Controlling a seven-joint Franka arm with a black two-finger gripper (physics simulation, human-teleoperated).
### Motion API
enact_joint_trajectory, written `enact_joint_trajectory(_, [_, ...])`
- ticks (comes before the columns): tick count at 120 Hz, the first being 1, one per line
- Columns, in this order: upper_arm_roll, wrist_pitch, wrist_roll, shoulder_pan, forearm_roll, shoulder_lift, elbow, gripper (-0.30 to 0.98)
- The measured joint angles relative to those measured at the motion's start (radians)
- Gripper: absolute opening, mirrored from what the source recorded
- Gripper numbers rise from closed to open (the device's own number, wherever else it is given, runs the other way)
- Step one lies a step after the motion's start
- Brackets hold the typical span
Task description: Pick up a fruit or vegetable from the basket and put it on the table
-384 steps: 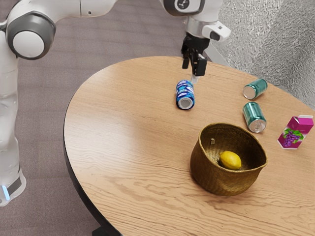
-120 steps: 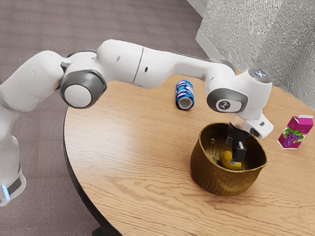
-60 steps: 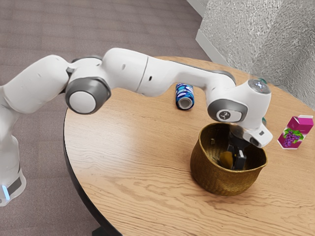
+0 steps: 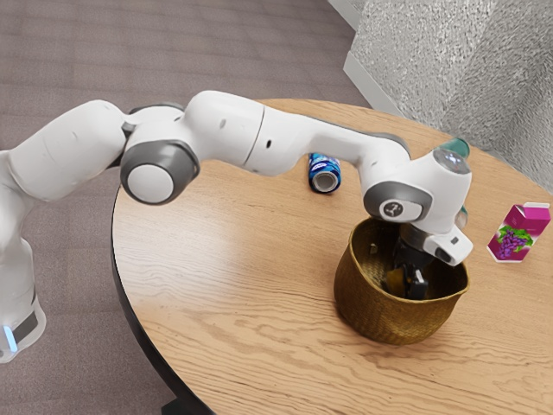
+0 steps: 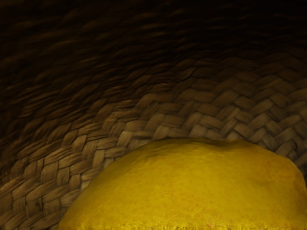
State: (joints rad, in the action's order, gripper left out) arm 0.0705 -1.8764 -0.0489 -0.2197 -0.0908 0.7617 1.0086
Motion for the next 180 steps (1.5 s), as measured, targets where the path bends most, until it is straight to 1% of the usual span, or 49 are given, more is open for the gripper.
enact_joint_trajectory(4, [-0.001,0.001,-0.003,0.001,-0.005,-0.004,0.001,0.40])
enact_joint_trajectory(8, [-0.001,0.001,-0.006,0.001,-0.013,-0.013,0.004,0.19])
enact_joint_trajectory(11, [-0.001,0.001,-0.008,0.001,-0.021,-0.023,0.006,0.09])
enact_joint_trajectory(17, [-0.001,0.001,-0.015,0.002,-0.037,-0.037,0.009,0.00])
enact_joint_trajectory(18, [-0.001,0.001,-0.015,0.001,-0.040,-0.039,0.009,0.00])
enact_joint_trajectory(24, [0.000,0.000,-0.020,0.001,-0.056,-0.046,0.011,-0.14])
enact_joint_trajectory(25, [0.000,0.000,-0.021,0.001,-0.058,-0.047,0.011,-0.10])
enact_joint_trajectory(27, [0.000,0.000,-0.022,0.001,-0.063,-0.051,0.012,-0.17])
enact_joint_trajectory(28, [0.000,0.000,-0.023,0.001,-0.065,-0.053,0.012,-0.15])
enact_joint_trajectory(29, [0.001,0.000,-0.024,0.001,-0.067,-0.054,0.012,-0.19])
enact_joint_trajectory(30, [0.001,0.001,-0.025,0.002,-0.069,-0.057,0.013,-0.19])
enact_joint_trajectory(31, [0.001,0.001,-0.026,0.002,-0.072,-0.059,0.013,-0.24])
enact_joint_trajectory(36, [0.001,0.001,-0.032,0.003,-0.083,-0.078,0.029,-0.24])
enact_joint_trajectory(40, [0.001,0.002,-0.035,0.004,-0.091,-0.095,0.045,-0.21])
enact_joint_trajectory(47, [-0.001,0.003,-0.041,0.009,-0.096,-0.137,0.082,-0.26])
enact_joint_trajectory(52, [-0.003,0.005,-0.046,0.012,-0.098,-0.175,0.111,-0.22])
enact_joint_trajectory(60, [-0.004,0.011,-0.051,0.014,-0.098,-0.236,0.144,-0.08])
enact_joint_trajectory(72, [-0.001,0.038,-0.053,0.010,-0.088,-0.327,0.170,-0.01])
enact_joint_trajectory(80, [0.000,0.057,-0.051,0.009,-0.080,-0.441,0.267,0.03])
enact_joint_trajectory(93, [-0.003,0.078,-0.045,0.011,-0.066,-0.673,0.515,0.09])
enact_joint_trajectory(101, [0.003,0.087,-0.041,0.018,-0.059,-0.764,0.621,0.12])
enact_joint_trajectory(103, [-0.016,0.088,-0.040,0.000,-0.057,-0.781,0.642,0.13])
enact_joint_trajectory(115, [-0.044,0.101,-0.033,-0.014,-0.048,-0.870,0.750,0.17])
enact_joint_trajectory(126, [-0.064,0.111,-0.025,0.011,-0.040,-0.916,0.798,0.22])
enact_joint_trajectory(142, [-0.082,0.125,-0.015,0.014,-0.034,-0.930,0.810,0.20])
enact_joint_trajectory(150, [-0.092,0.130,-0.009,0.011,-0.027,-0.930,0.811,0.42])
enact_joint_trajectory(154, [-0.098,0.132,-0.006,0.013,-0.022,-0.931,0.811,0.48])
enact_joint_trajectory(165, [-0.106,0.136,0.003,0.015,-0.014,-0.934,0.811,0.58])
enact_joint_trajectory(180, [-0.107,0.139,0.013,0.014,-0.010,-0.934,0.810,0.64])
